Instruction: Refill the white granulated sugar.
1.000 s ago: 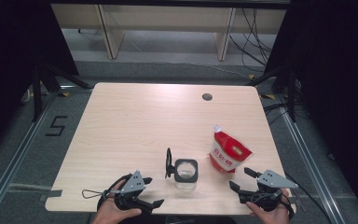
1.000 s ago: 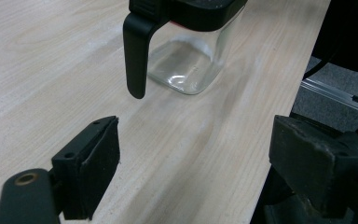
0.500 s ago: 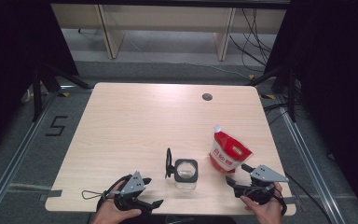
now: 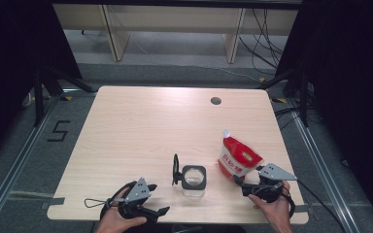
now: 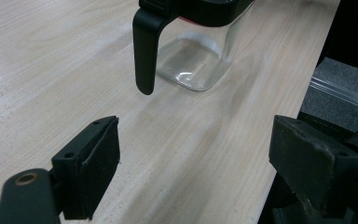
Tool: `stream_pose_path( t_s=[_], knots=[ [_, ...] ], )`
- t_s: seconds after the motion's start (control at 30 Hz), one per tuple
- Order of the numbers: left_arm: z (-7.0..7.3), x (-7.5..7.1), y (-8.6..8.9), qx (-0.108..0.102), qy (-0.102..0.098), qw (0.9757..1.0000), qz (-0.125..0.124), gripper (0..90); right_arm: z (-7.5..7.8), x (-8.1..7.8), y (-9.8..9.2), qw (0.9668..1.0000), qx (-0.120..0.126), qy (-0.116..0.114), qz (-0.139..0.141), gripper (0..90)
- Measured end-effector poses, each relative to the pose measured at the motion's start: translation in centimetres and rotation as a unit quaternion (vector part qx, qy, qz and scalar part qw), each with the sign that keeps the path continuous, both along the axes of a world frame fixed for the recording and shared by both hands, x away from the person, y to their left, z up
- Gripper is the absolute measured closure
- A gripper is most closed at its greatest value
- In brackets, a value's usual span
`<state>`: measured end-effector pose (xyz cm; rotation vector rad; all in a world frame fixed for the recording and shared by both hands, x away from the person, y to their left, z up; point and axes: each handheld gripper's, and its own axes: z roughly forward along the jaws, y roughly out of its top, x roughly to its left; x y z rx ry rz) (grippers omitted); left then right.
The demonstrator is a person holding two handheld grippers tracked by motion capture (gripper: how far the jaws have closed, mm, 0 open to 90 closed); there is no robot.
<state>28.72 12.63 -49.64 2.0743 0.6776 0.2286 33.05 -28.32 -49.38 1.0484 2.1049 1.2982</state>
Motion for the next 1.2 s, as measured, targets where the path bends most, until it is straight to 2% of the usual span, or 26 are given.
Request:
stream_pose_path(
  t_s=[0.1,0.17,0.2,0.27,0.3,0.33,0.37,0.4,0.43,0.57,0.63,0.73,0.77,0.83,0.9,0.93,0.97,1.0,1.03,1.1,1.2],
  knots=[
    [0.0,0.0,0.0,-0.002,-0.009,1.0,0.002,15.9,-0.1,0.0,0.2,0.9999,0.009,0.004,-0.003,18.1],
    [0.1,0.1,0.1,0.006,-0.002,1.0,-0.006,16.0,-0.3,0.4,0.2,1.0,0.002,-0.003,0.004,17.9],
    [-0.1,0.0,-0.1,-0.002,-0.003,1.0,0.003,16.0,-0.5,0.5,0.3,1.0,0.003,-0.008,0.002,17.9],
    [-0.1,0.0,0.0,-0.003,-0.005,1.0,0.002,15.9,-0.4,0.7,0.3,1.0,0.003,-0.005,0.007,17.8],
    [0.1,0.1,0.1,0.005,-0.009,0.9999,-0.007,15.9,-0.5,0.9,0.3,0.9998,0.007,-0.013,0.011,17.8],
    [0.1,0.1,0.1,0.005,-0.009,0.9999,-0.007,16.0,-0.5,0.9,0.2,0.9999,0.004,-0.011,0.007,17.7],
    [0.1,0.2,0.1,0.005,-0.01,0.9999,-0.013,15.9,-0.6,0.7,0.5,0.9997,0.02,0.009,0.004,17.6],
    [0.1,0.2,0.1,0.005,-0.01,0.9999,-0.013,16.0,-0.6,0.7,0.5,0.9997,0.02,0.009,0.004,17.6],
    [0.1,0.0,0.1,-0.002,0.004,1.0,-0.003,16.0,-0.7,1.0,0.3,0.9999,0.011,-0.002,0.008,17.8],
    [0.1,0.0,0.1,-0.005,0.005,1.0,-0.003,16.0,-0.8,1.1,0.4,0.9999,0.014,-0.006,0.008,18.5],
    [0.1,0.0,0.1,0.0,0.004,1.0,-0.004,16.0,-0.7,0.8,0.6,0.9998,0.017,0.013,0.004,19.3],
    [0.1,0.0,0.1,0.0,0.004,1.0,-0.004,16.0,-0.7,1.0,0.5,0.9999,0.012,0.002,0.008,20.0],
    [0.1,0.0,0.0,-0.006,0.006,1.0,-0.003,16.0,-0.8,1.0,0.5,0.9999,0.015,0.006,0.005,20.4],
    [0.1,0.0,0.0,-0.005,0.006,1.0,-0.003,15.9,-0.9,1.3,0.5,0.9997,0.019,-0.003,0.014,20.7],
    [0.1,0.0,0.0,-0.006,0.006,1.0,-0.004,16.0,-1.1,1.3,0.7,0.9996,0.025,0.001,0.011,20.7],
    [0.1,0.0,0.0,-0.006,0.006,1.0,-0.003,16.0,-1.1,1.7,0.6,0.9996,0.018,-0.013,0.02,21.0],
    [0.1,0.0,0.0,-0.006,0.006,1.0,-0.003,16.0,-1.1,1.7,0.6,0.9996,0.018,-0.013,0.02,21.0],
    [0.1,0.0,0.1,-0.006,0.006,1.0,-0.003,16.0,-1.3,1.7,0.9,0.9994,0.031,-0.001,0.013,21.0],
    [0.1,0.0,0.1,-0.006,0.006,1.0,-0.003,16.0,-1.3,2.0,0.8,0.9993,0.029,-0.011,0.021,21.0],
    [0.1,0.0,0.1,-0.005,0.007,1.0,-0.004,16.0,-1.4,2.0,1.0,0.9991,0.036,-0.008,0.019,21.1],
    [0.1,0.0,0.1,-0.005,0.006,1.0,-0.004,16.0,-1.5,2.4,1.0,0.9984,0.042,-0.02,0.032,23.5]
  ],
)
